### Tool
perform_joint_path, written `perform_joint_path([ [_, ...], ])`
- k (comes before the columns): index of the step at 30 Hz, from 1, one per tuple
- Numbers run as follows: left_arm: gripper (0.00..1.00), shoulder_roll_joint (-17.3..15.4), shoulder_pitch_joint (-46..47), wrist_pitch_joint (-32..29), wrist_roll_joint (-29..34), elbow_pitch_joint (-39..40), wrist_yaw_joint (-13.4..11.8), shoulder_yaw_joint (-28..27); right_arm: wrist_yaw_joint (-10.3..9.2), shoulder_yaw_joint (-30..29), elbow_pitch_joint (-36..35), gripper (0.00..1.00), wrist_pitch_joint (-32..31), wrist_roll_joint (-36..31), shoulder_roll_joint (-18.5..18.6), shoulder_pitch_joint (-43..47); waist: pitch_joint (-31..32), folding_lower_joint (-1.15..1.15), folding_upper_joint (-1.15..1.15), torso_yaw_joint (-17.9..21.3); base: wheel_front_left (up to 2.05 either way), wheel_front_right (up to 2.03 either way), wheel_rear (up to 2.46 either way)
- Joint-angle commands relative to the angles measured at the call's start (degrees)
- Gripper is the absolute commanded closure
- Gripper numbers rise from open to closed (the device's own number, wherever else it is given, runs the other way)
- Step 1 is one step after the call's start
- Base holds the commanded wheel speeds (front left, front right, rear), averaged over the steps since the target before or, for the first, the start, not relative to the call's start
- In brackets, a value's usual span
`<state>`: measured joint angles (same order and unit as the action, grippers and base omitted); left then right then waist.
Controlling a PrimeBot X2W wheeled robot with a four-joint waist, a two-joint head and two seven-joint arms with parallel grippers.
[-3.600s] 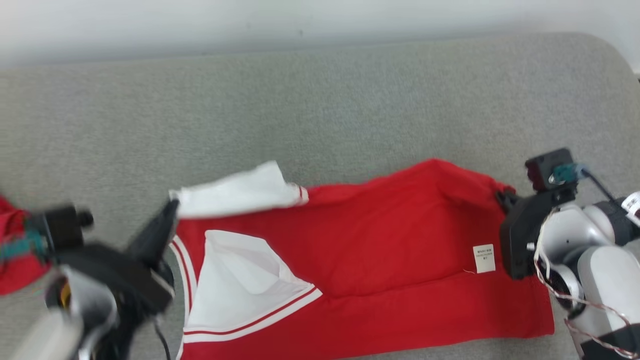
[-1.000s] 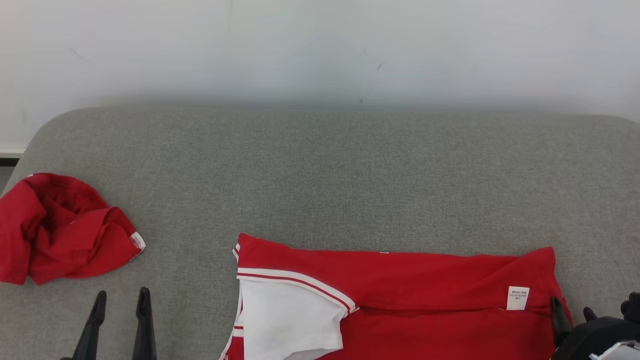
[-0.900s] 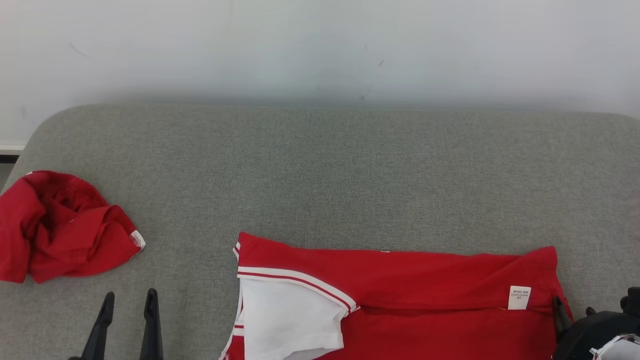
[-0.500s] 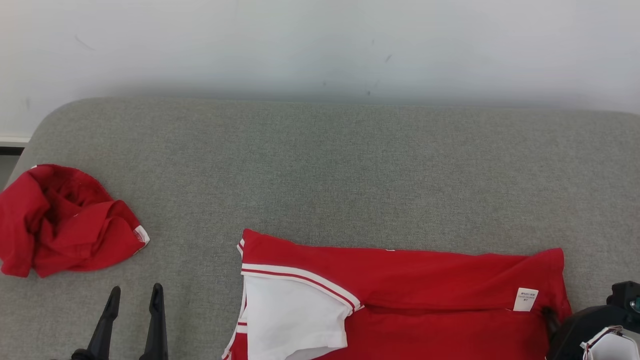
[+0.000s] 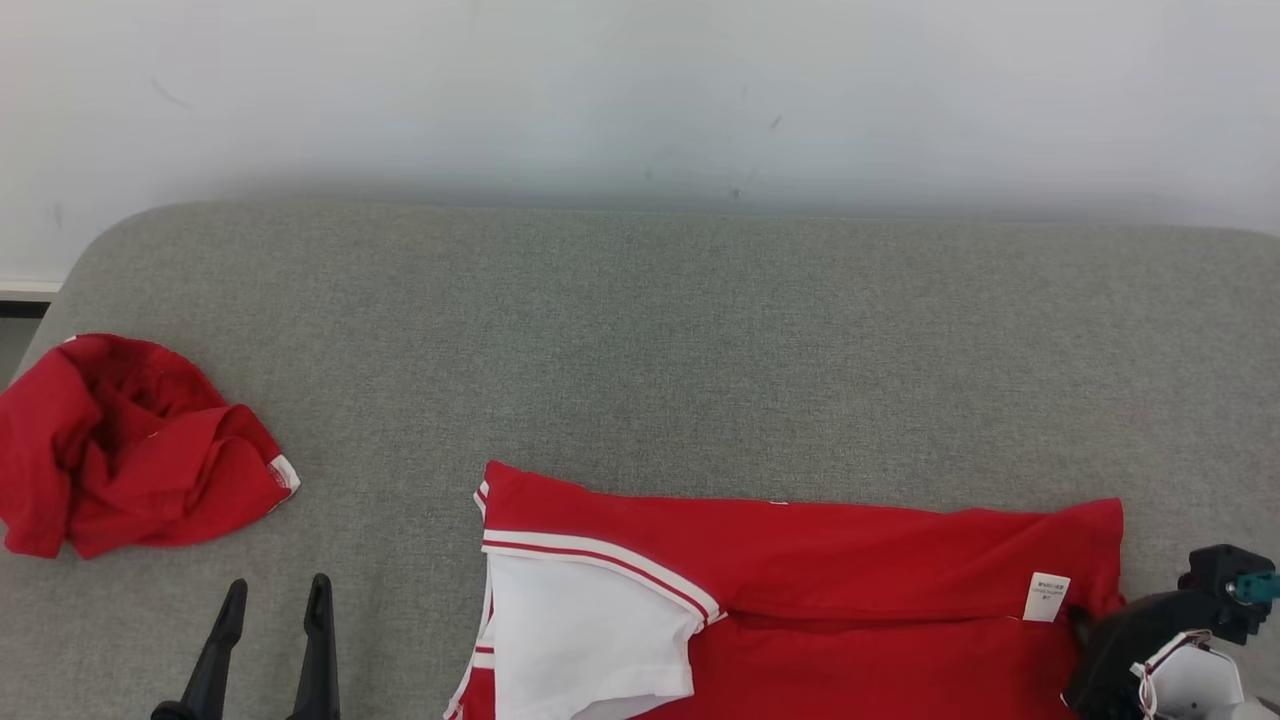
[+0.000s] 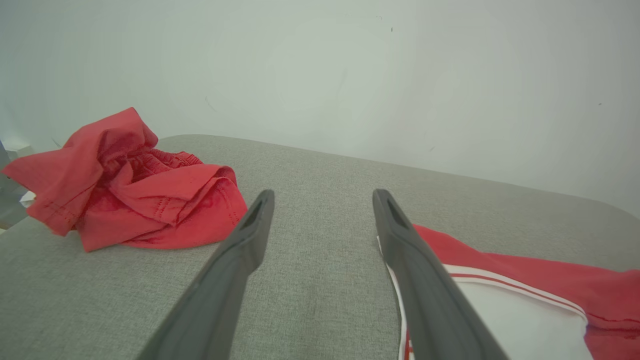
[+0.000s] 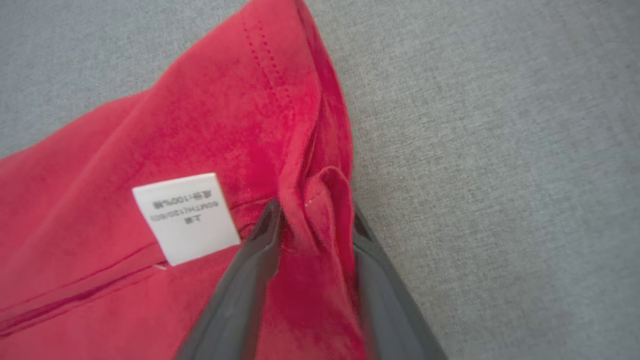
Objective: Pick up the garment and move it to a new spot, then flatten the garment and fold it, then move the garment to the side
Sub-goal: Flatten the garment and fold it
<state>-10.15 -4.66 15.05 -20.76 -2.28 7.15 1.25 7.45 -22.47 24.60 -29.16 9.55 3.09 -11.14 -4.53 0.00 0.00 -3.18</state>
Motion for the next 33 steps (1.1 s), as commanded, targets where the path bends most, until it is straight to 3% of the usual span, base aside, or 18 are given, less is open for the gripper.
perform_joint_path([
  [1, 0.0, -0.3, -0.4, 0.2, -0.1, 0.1, 0.4, 0.1, 0.05, 0.2, 1.2, 0.65, -0.5, -0.5, -0.4, -0.4, -0.1, 0.0, 0.0, 0.0, 0.0, 0.0, 0.0],
  [3, 0.0, -0.4, -0.5, 0.2, -0.2, 0.2, 0.4, 0.3, 0.04, 0.3, 2.1, 1.0, -0.8, -1.0, -0.4, -1.0, -0.2, 0.0, 0.0, 0.0, 0.0, 0.0, 0.0],
  [10, 0.0, -0.1, -0.7, 0.2, -0.2, 0.3, 0.4, 0.5, -0.06, -2.8, 2.8, 1.0, 1.3, -1.3, -0.2, -1.9, -0.5, 0.0, 0.0, 0.0, 0.0, 0.0, 0.0],
  [24, 0.0, 0.9, -1.4, 0.2, 0.4, 1.6, 0.2, -0.6, -0.04, -20.4, -8.1, 1.0, 3.1, -5.0, -0.1, -0.8, -0.7, 0.0, 0.0, 2.3, 0.0, 0.0, 0.0],
  [28, 0.0, 1.0, -1.4, 0.2, 0.4, 1.6, 0.2, -0.7, -0.04, -20.5, -11.5, 1.0, 2.3, -5.9, -0.1, -0.7, -0.7, 0.0, 0.0, 3.2, 0.0, 0.0, 0.0],
  [33, 0.0, 1.2, -0.7, 0.2, 0.2, 1.1, 0.3, -0.2, -0.03, -14.3, -13.8, 1.0, -0.3, -2.7, -0.2, 0.1, -0.5, 0.0, 0.0, 3.8, 0.0, 0.0, 0.0],
])
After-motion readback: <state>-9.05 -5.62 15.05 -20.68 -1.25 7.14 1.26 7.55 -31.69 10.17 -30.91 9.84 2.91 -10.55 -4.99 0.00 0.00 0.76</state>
